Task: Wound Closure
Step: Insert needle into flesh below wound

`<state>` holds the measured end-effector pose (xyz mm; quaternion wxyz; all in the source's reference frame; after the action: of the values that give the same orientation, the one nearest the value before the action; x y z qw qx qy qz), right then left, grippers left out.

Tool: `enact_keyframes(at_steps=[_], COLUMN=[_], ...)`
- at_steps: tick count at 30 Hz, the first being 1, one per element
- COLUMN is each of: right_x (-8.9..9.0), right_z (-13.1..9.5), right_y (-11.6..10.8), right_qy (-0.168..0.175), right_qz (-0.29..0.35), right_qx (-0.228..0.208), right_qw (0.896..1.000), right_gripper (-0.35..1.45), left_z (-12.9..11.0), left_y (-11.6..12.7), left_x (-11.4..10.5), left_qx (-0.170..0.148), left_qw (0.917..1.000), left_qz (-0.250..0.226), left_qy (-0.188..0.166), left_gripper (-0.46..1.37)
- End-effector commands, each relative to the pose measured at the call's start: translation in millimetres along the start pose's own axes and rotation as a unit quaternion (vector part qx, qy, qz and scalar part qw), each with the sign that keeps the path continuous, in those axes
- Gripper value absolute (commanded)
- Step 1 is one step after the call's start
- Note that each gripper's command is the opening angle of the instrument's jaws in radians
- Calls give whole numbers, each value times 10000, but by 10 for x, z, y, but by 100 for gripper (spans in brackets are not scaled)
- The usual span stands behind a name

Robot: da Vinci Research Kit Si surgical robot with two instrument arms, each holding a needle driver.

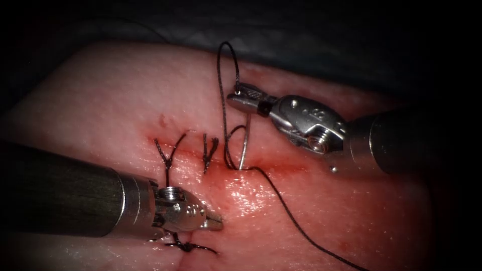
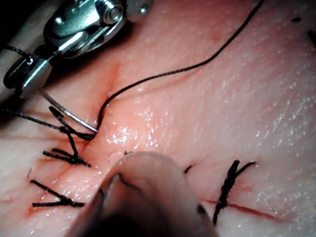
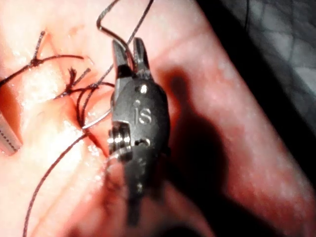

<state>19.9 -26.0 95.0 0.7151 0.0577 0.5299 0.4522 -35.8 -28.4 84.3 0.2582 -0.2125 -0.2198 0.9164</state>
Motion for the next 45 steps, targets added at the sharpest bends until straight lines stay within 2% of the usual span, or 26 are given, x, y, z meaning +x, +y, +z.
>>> enact_keyframes(at_steps=[1,11,14,22,30,36,39,43,45], right_x=[0,-8,-10,-17,-30,-30,-31,-31,-31], right_z=[0,1,1,1,-9,-15,-14,-14,-13], right_y=[-1,-1,-1,-5,-17,-19,-20,-21,-22], right_qy=[-38,-265,-315,-516,-847,-1086,-1233,-1331,-1355], right_qz=[87,1192,1620,2682,2934,3154,3498,4215,4293], right_qx=[0,70,103,258,279,121,17,-125,-151], right_qw=[10000,9925,9862,9616,9518,9426,9287,8969,8928], right_gripper=[-35,-35,-35,-35,-35,-35,-35,-35,-35], left_z=[0,-1,-1,-1,-5,-5,-5,-6,-6], left_y=[0,-1,-1,-4,-5,-6,-6,-6,-6], left_x=[0,-1,-1,-1,-2,-2,-1,-1,-1], left_qx=[-36,-43,-44,-49,-68,-70,-73,-88,-88], left_qw=[10000,10000,10000,10000,10000,10000,10000,10000,10000], left_qz=[2,9,10,13,19,19,18,16,16], left_qy=[-1,-2,-1,-1,-2,-2,-3,-2,-2], left_gripper=[-35,-35,-35,-35,-35,-35,-35,-35,-35])
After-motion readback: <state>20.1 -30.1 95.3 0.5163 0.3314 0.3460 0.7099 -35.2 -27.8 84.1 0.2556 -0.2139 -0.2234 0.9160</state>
